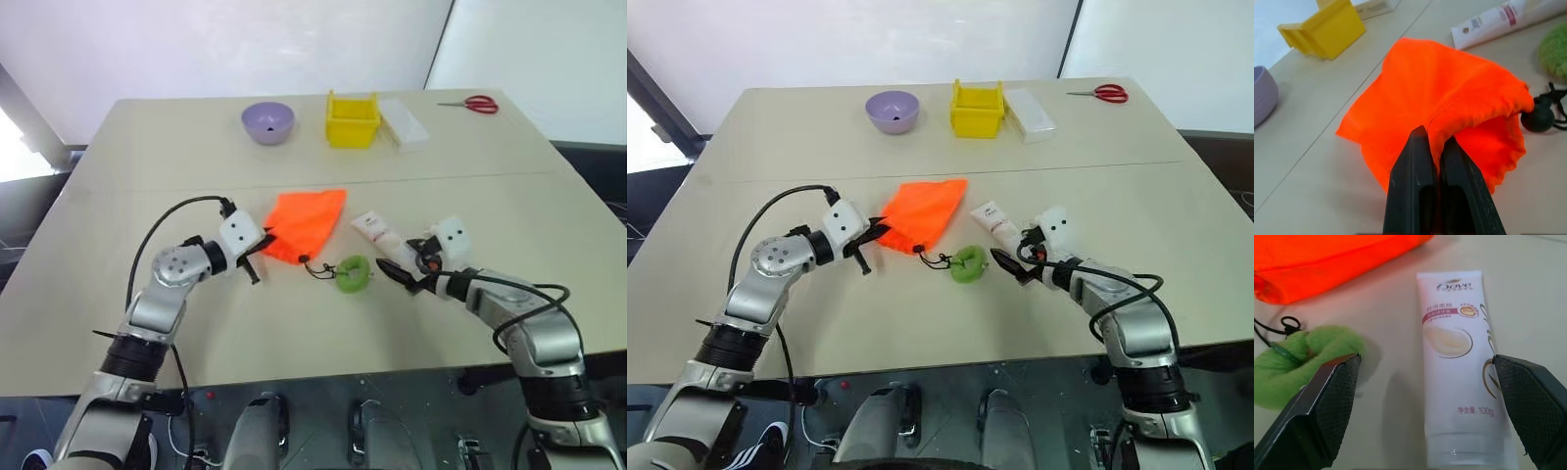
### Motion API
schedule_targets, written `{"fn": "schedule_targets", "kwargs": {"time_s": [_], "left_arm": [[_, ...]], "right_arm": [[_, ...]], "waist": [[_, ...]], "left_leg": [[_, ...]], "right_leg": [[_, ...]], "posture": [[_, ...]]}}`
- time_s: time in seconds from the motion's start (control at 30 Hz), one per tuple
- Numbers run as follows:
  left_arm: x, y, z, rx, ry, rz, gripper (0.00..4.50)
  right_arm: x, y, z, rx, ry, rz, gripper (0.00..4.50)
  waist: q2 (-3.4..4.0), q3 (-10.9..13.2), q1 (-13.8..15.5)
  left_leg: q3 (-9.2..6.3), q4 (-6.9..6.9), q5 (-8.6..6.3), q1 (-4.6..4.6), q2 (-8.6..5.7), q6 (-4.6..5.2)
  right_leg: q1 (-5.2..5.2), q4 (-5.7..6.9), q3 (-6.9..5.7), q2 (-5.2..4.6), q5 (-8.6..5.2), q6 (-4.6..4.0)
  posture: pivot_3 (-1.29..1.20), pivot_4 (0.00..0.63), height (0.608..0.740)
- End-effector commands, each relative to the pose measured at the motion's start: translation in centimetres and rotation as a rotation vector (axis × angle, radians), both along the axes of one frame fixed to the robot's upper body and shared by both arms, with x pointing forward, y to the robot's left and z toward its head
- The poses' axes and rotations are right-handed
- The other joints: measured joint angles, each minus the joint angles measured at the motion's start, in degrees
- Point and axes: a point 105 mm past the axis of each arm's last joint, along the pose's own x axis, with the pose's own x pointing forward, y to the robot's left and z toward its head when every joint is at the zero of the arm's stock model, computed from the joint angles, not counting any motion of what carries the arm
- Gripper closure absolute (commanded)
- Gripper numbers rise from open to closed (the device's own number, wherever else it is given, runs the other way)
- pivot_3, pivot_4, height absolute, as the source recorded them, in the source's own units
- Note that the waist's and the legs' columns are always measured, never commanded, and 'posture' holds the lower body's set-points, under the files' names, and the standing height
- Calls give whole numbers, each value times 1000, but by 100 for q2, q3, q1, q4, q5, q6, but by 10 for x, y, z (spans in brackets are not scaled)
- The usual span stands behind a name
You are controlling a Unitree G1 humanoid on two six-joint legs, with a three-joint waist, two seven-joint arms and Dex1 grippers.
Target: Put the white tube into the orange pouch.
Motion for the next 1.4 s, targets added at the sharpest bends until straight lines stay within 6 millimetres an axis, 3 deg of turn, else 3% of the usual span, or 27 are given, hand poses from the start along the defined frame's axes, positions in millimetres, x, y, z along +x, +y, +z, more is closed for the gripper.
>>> {"fn": "schedule_targets", "kwargs": {"time_s": [0.03,0.13,0.17,0.23,0.37,0.5,0.67,0.77,0.83,1.0,1.1,1.3,1.4], "left_arm": [[-1,-8,10,-4,-61,-32,4477],[-2,-11,9,9,-71,-45,4477],[-1,-11,9,14,-76,-47,4495],[0,-10,8,23,-80,-46,4500],[4,-9,9,2,-70,-32,4500],[5,-9,8,-2,-61,-25,4500],[7,-7,7,-2,-30,-21,4500],[7,-7,6,41,-39,-49,4500],[7,-9,5,73,-44,-79,4500],[-1,-18,11,110,-58,-184,4500],[0,-18,14,127,-68,-195,4500],[-1,-21,21,116,-66,-202,4500],[0,-18,20,121,-61,-194,4500]], "right_arm": [[7,-13,1,-75,26,-70,0],[3,-13,-5,-47,80,-59,0],[1,-11,-6,-18,102,-50,245],[-1,-10,-5,-5,111,-44,847],[0,-5,12,-3,17,-13,2685],[-16,3,29,38,-65,123,2660],[-66,17,52,176,-48,400,2660],[-84,38,48,193,13,511,2660],[-91,47,32,96,63,551,2660],[-74,74,6,15,54,522,2660],[-67,86,2,18,42,510,2660],[-45,95,4,-5,-39,411,2660],[-28,95,17,66,-92,287,2660]], "waist": [[0,0,-1],[0,0,-4],[0,0,-4],[0,0,-4],[0,0,-8],[0,0,-6],[-2,2,11],[-5,3,-34],[-5,3,-32],[-3,4,-46],[-4,4,-34],[-5,3,2],[-5,3,-9]], "left_leg": [[1,0,0,0,0,-1],[0,-3,1,-1,1,1],[1,-4,1,-1,0,2],[2,-4,2,-1,-1,3],[4,-3,2,-1,-1,3],[4,-4,2,-4,-2,3],[-2,1,2,-27,-7,6],[-3,6,1,-20,-7,6],[-6,4,-3,-7,1,-2],[4,0,-9,0,20,-14],[12,5,-8,-12,19,-14],[21,10,5,-66,2,4],[28,17,6,-66,1,3]], "right_leg": [[0,0,0,0,0,0],[-3,0,0,0,0,0],[-4,0,0,1,0,0],[-3,1,0,4,0,1],[-3,2,0,4,1,1],[-7,2,0,4,0,3],[-9,-2,-8,1,-4,9],[-8,0,-7,3,0,7],[-6,4,-8,8,2,0],[-10,0,-15,4,10,-14],[-18,-5,-15,0,11,-16],[-67,7,-17,4,17,-8],[-64,10,-22,7,26,7]], "posture": [[0,150,740],[0,150,740],[0,150,740],[0,150,740],[0,150,740],[0,150,740],[0,150,740],[0,150,740],[0,150,740],[0,150,740],[0,150,740],[0,150,740],[0,150,740]]}}
